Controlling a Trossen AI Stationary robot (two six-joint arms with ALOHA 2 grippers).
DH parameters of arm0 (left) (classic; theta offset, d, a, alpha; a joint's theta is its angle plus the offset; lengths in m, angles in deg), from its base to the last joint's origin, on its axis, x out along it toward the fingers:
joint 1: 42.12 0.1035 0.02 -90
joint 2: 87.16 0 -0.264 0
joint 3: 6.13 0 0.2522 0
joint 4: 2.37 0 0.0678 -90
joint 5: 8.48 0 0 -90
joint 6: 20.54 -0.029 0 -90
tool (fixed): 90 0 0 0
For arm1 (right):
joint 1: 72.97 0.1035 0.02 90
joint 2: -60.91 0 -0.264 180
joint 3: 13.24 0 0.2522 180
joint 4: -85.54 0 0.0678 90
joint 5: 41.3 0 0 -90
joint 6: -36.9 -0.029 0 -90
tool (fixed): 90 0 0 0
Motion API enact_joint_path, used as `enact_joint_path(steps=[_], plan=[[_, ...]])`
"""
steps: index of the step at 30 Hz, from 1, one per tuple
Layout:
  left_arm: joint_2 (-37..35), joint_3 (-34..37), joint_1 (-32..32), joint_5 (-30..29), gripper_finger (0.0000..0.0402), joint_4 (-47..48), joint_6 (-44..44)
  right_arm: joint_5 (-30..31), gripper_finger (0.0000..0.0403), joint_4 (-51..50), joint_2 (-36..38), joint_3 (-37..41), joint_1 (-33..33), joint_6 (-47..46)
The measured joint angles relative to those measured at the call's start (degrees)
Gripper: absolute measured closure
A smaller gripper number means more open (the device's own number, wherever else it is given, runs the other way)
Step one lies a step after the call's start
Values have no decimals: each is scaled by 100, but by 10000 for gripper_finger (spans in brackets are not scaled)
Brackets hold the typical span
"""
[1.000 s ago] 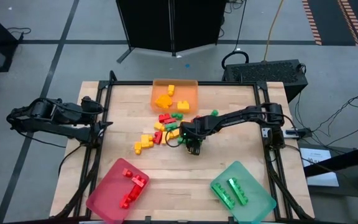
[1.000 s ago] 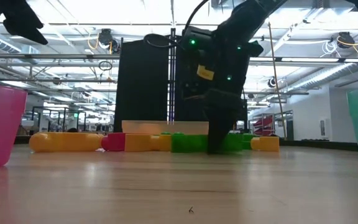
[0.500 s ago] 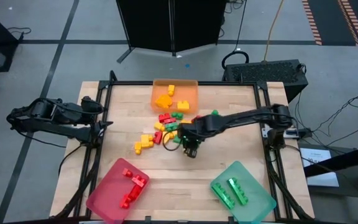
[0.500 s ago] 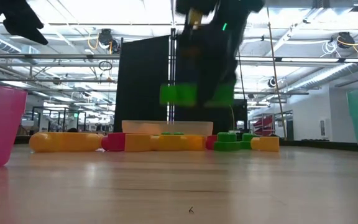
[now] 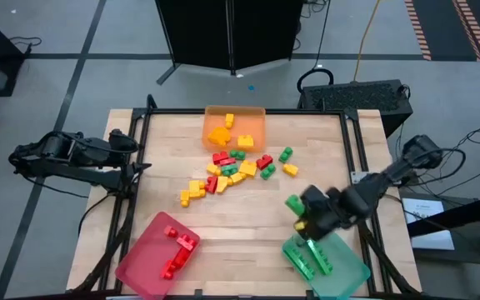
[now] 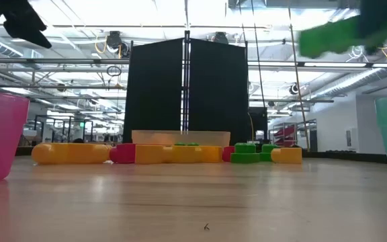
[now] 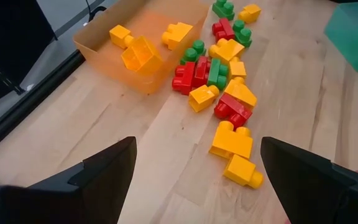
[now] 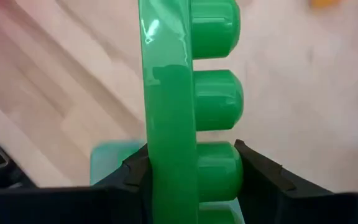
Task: Sort blocks
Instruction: Put the green 4 stud game piece into the light green bin, then put the green 2 stud game piece into the light green bin
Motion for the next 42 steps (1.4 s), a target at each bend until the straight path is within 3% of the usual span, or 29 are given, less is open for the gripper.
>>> enact_joint_path(steps=[9, 12, 15, 24, 30, 34, 37, 42], plan=[[0, 0, 0, 20, 56, 0, -4, -156, 254, 143, -325, 298, 1855, -3514], [0, 0, 2, 18, 56, 0, -4, -505, 254, 151, -477, 298, 2248, -4482], [0, 0, 0, 13, 56, 0, -7, -1228, 254, 499, -644, 298, 2328, -4574], [0, 0, 1, -118, 56, -7, -17, -1813, 250, 223, -970, 298, 2196, -4260], [-2, 0, 0, -111, 56, -5, -15, -1827, 84, 173, -966, 298, 2044, -4203], [-2, 0, 0, -109, 56, -4, -17, -1944, 41, 312, -953, 297, 1963, -4199], [0, 0, 0, -107, 56, -4, -17, -1591, 44, 496, -851, 269, 1792, -4221], [-2, 0, 1, -107, 56, -4, -112, 201, 63, -119, -541, -128, 1000, -3808]])
